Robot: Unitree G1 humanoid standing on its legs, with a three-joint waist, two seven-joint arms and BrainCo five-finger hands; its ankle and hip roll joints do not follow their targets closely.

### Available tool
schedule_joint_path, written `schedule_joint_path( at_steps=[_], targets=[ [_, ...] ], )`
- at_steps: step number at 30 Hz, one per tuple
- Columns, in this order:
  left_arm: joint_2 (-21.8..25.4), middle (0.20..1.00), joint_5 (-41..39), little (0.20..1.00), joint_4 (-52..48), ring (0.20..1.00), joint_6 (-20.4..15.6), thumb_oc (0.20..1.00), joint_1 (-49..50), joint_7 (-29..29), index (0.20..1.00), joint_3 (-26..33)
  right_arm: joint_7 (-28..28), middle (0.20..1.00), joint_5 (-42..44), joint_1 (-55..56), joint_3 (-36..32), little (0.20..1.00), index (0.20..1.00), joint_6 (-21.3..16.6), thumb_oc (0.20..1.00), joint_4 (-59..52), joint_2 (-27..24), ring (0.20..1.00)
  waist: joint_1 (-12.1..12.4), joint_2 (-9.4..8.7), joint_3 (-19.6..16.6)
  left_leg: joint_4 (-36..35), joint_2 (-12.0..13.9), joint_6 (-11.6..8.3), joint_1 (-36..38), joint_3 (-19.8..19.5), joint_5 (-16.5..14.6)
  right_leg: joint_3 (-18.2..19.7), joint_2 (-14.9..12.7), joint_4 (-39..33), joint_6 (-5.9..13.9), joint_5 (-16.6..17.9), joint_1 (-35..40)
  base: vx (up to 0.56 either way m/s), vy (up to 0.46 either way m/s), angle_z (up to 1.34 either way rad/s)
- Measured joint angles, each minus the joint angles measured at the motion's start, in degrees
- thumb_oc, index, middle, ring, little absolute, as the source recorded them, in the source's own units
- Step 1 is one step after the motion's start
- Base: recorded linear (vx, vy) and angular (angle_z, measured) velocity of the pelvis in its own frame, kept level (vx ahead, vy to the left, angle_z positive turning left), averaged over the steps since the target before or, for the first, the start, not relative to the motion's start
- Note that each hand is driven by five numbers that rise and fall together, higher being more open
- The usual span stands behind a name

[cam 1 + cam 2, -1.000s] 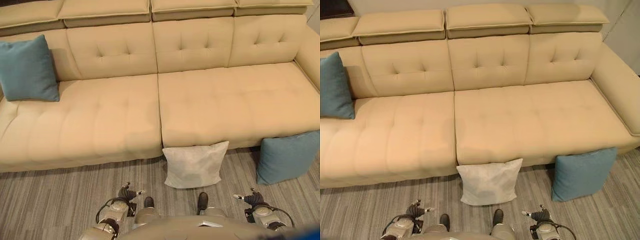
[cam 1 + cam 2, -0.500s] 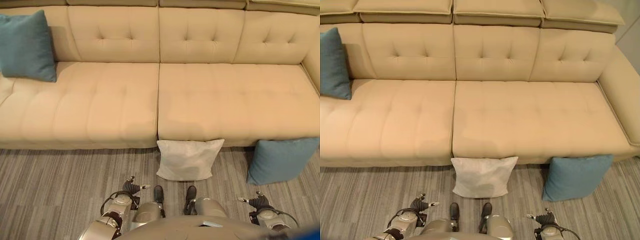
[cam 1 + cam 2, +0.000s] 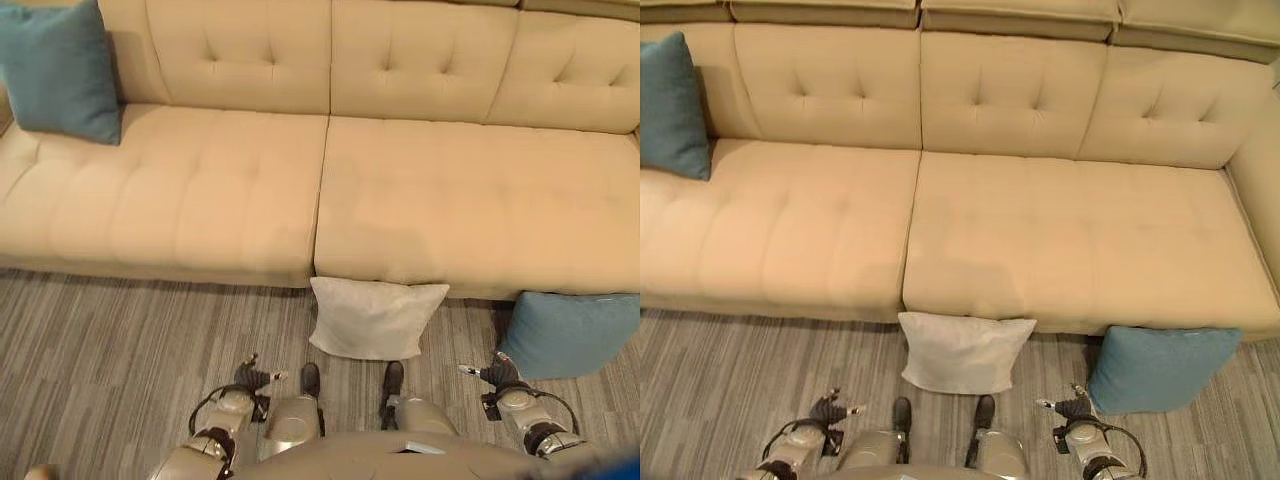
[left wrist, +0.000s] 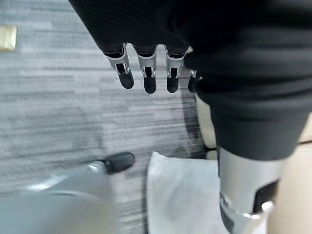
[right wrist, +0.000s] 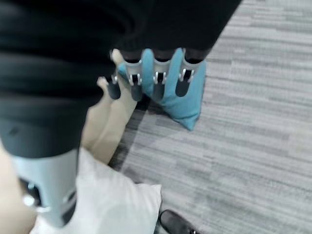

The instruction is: Pick up all the scattered cushions and arrange them neatly on the sofa.

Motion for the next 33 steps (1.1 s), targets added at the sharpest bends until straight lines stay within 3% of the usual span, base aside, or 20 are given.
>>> schedule_joint_path(
  at_steps=[4,6,8,10,13,14,16,22,25,30,33],
  targets=[
    [0.3,1.000,-2.6,1.000,-2.6,1.000,-1.2,1.000,-7.5,2.0,1.000,-1.7,-0.7,1.000,0.2,-6.0,1.1,1.000,1.000,-0.4,1.000,-0.1,-2.0,1.000,-0.1,1.56,5.3,2.7,0.8,-0.98,-8.7,-0.9,0.0,0.0,-0.3,9.8,-2.00,-2.5,-11.9,-0.14,-0.023,0.02],
    [0.4,1.000,-3.2,1.000,-2.8,1.000,-1.4,1.000,-10.0,2.8,1.000,-1.8,-1.1,1.000,0.8,-8.1,1.4,1.000,1.000,-0.4,1.000,-0.4,-1.8,1.000,-0.4,1.31,7.9,3.1,0.6,-1.27,-9.7,-0.8,0.3,0.1,-1.0,13.2,-1.76,-3.4,-14.6,-0.19,-0.013,0.01],
    [2.0,1.000,-5.3,1.000,-4.6,1.000,-2.2,1.000,-12.9,4.0,1.000,-3.3,-2.9,1.000,2.3,-11.1,2.3,1.000,1.000,-0.6,1.000,-2.3,-2.5,1.000,-1.1,0.59,8.5,7.9,0.0,-1.32,-18.2,-0.7,-1.4,0.7,-3.0,19.6,-2.35,-5.0,-23.5,-0.09,0.003,0.06],
    [3.5,1.000,-7.9,1.000,-6.1,1.000,-2.4,1.000,-19.0,6.2,1.000,-3.0,-4.6,1.000,3.4,-17.8,2.3,1.000,1.000,-0.5,1.000,-4.6,-2.7,1.000,-1.1,0.34,12.0,10.1,0.0,-1.24,-25.7,-0.7,-0.4,2.1,-3.3,21.8,-2.15,-4.0,-31.8,-0.12,0.036,-0.11],
    [4.9,1.000,-9.6,1.000,-8.8,1.000,-3.9,1.000,-23.5,8.8,1.000,-3.2,-8.7,1.000,4.7,-24.4,1.8,1.000,1.000,-2.1,1.000,-10.7,-4.2,1.000,-1.3,1.26,12.4,13.1,0.2,-0.94,-35.5,-0.4,-0.3,2.8,-3.3,23.1,-1.56,-2.9,-41.1,-0.12,0.036,-0.16],
    [5.2,1.000,-9.9,1.000,-8.8,1.000,-3.9,1.000,-26.8,9.7,1.000,-3.1,-9.8,1.000,4.9,-28.0,1.4,1.000,1.000,-2.2,1.000,-11.7,-4.5,1.000,-1.7,1.64,13.9,13.2,0.0,-0.84,-38.0,-0.4,0.6,2.8,-3.4,23.1,-1.61,-1.2,-43.5,-0.06,0.036,-0.04],
    [5.0,1.000,-10.7,1.000,-8.9,1.000,-4.0,1.000,-30.3,10.7,1.000,-3.2,-11.6,1.000,5.6,-31.2,1.4,1.000,1.000,-2.5,1.000,-13.1,-4.3,1.000,-1.8,1.68,15.8,13.6,0.0,-0.70,-40.2,-0.6,1.2,2.8,-3.4,23.6,-2.36,-1.0,-45.7,-0.05,0.046,0.07],
    [4.2,1.000,-11.8,1.000,-11.9,1.000,-5.1,1.000,-37.5,14.9,1.000,-4.3,-18.1,1.000,9.7,-38.2,-1.2,1.000,1.000,-4.8,1.000,-16.5,-4.4,1.000,-2.2,1.68,15.9,18.2,-1.2,0.11,-49.7,-0.7,0.3,3.1,-5.2,28.3,-5.15,-1.9,-55.1,-0.01,0.047,0.08],
    [4.0,1.000,-11.8,1.000,-13.5,1.000,-5.3,1.000,-42.2,16.2,1.000,-4.6,-20.1,1.000,11.4,-42.0,-2.2,1.000,1.000,-5.9,1.000,-16.9,-4.1,1.000,-2.3,1.65,15.9,20.9,-1.6,0.48,-55.1,-0.8,-0.4,3.2,-5.9,30.3,-5.51,-2.3,-60.1,0.03,0.028,0.06],
    [3.5,1.000,-13.9,1.000,-16.0,1.000,-6.0,1.000,-42.9,19.0,1.000,-4.5,-22.1,1.000,12.8,-43.0,-2.2,1.000,1.000,-6.8,1.000,-16.9,-3.8,1.000,-2.5,1.61,15.8,22.8,-2.3,0.66,-57.9,-0.8,-1.0,3.5,-7.0,32.7,-5.29,-3.1,-62.8,0.02,0.005,0.06],
    [4.5,1.000,-14.0,1.000,-16.0,1.000,-6.0,1.000,-43.4,19.4,1.000,-5.5,-22.3,1.000,13.6,-44.3,-0.9,1.000,1.000,-6.9,1.000,-15.6,-4.1,1.000,-2.6,1.36,13.0,24.7,-2.2,0.60,-62.8,-1.0,-1.3,3.5,-7.1,34.0,-4.84,-3.4,-67.4,0.00,0.000,0.00]
  ],
)
